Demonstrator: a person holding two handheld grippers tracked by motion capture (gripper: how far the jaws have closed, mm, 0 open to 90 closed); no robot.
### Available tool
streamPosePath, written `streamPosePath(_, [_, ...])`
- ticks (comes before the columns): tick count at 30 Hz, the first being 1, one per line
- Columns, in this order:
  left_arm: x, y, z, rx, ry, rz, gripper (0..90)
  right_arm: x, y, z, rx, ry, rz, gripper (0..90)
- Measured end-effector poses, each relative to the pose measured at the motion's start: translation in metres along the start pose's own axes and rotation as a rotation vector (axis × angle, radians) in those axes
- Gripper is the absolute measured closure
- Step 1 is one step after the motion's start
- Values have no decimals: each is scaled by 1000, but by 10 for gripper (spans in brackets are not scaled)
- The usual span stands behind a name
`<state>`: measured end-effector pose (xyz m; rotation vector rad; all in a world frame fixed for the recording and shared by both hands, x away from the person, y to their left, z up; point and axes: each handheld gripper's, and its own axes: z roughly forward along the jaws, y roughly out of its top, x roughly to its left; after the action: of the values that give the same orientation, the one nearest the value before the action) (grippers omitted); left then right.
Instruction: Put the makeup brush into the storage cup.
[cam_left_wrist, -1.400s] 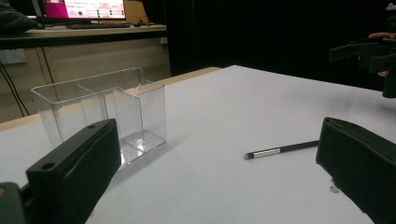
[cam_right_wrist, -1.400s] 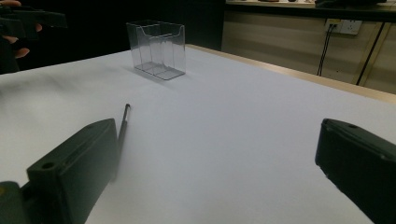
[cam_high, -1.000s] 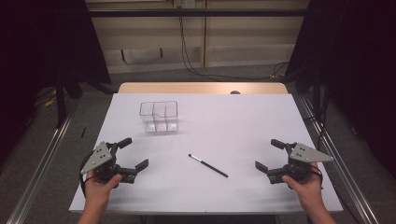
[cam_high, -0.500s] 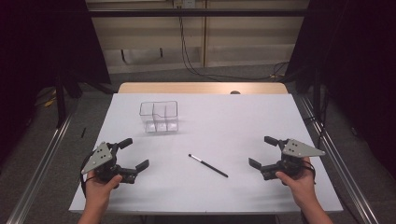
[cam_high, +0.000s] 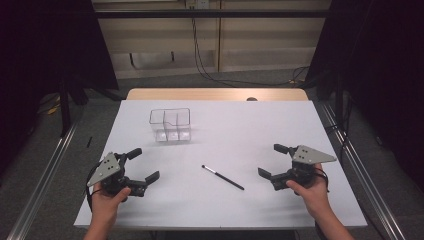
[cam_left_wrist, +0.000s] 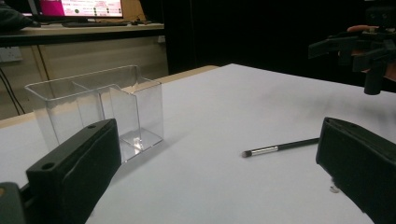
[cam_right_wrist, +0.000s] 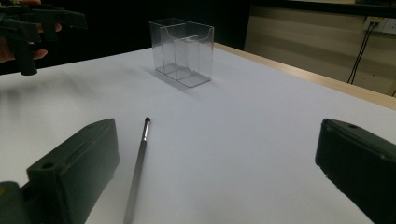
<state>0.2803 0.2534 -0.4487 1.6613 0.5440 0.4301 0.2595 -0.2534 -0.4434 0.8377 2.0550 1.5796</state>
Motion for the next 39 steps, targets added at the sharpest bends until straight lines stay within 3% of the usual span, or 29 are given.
streamPosePath(19, [-1,1,-1,0,-7,6,1,13,8,38,-7,66,5,0])
streamPosePath(39, [-1,1,-1,0,-15,5,1,23,14,67,76,109,5,0])
